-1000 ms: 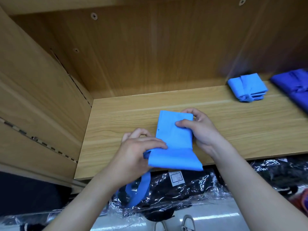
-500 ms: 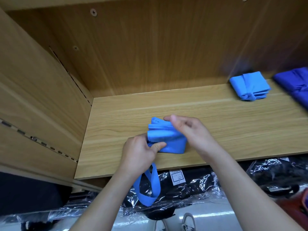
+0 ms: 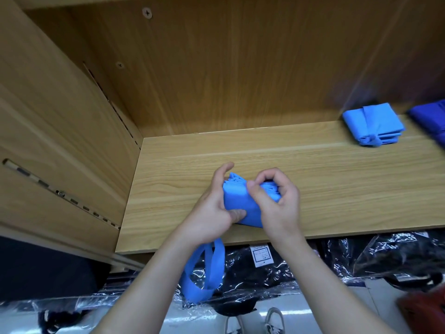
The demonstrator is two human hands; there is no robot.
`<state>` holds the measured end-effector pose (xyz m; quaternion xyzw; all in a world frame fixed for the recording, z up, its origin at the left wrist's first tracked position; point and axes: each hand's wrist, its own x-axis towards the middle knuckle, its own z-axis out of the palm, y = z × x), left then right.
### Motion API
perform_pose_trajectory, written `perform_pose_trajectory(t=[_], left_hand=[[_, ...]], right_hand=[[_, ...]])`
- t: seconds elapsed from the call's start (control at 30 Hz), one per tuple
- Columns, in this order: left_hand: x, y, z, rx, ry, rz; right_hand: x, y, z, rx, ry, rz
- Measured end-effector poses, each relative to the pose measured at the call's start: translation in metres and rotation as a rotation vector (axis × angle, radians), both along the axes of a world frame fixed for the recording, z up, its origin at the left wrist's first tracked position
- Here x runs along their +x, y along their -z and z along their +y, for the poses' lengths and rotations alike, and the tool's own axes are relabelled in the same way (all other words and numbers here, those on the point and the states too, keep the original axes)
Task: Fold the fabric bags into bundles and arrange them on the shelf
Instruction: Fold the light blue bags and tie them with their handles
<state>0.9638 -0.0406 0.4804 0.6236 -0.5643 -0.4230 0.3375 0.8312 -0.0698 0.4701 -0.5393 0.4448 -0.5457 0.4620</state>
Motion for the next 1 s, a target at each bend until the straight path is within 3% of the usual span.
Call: perform_pose_trajectory(t=[0.1, 0.2, 0.37, 0.43, 0.57, 0.63, 0.77, 0.87, 0.93, 1.0], left_hand=[[-0.007, -0.003, 0.007, -0.041, 0.081, 0.175], [-0.017, -0.009, 0.012, -0.08, -0.014, 0.333], [-0.027, -0.009, 0.007, -0.222, -0.198, 0.199], [-0.027, -0.007, 0.009, -0.239, -0.24, 0.2], [-0.03, -0.009, 0.011, -0.297, -0.265, 0.083], [-0.031, -0.011, 0.009, -0.309, -0.209, 0.039], [-0.028, -0.009, 0.007, -0.12, -0.033, 0.049], [-0.017, -0.003, 0.009, 0.129, 0.099, 0.188], [-0.015, 0.002, 0.01, 0.101, 0.094, 0.103], [-0.02, 0.004, 0.008, 0.027, 0.011, -0.11]], right_hand=[[0.003, 0.0, -0.005, -0.025, 0.256, -0.045], [-0.001, -0.001, -0.008, -0.133, 0.295, 0.05], [-0.002, 0.003, -0.003, -0.22, 0.307, 0.188], [-0.007, 0.001, -0.003, -0.277, 0.229, 0.323], [-0.02, -0.02, -0.006, -0.305, -0.018, 0.865], [-0.025, -0.024, -0.008, -0.296, -0.064, 0.989], [-0.033, -0.014, -0.014, -0.262, 0.024, 0.937], [-0.044, -0.009, -0.019, -0.258, 0.127, 0.73], [-0.05, -0.011, -0.023, -0.26, 0.156, 0.709], [-0.049, -0.019, -0.023, -0.254, 0.085, 0.877]])
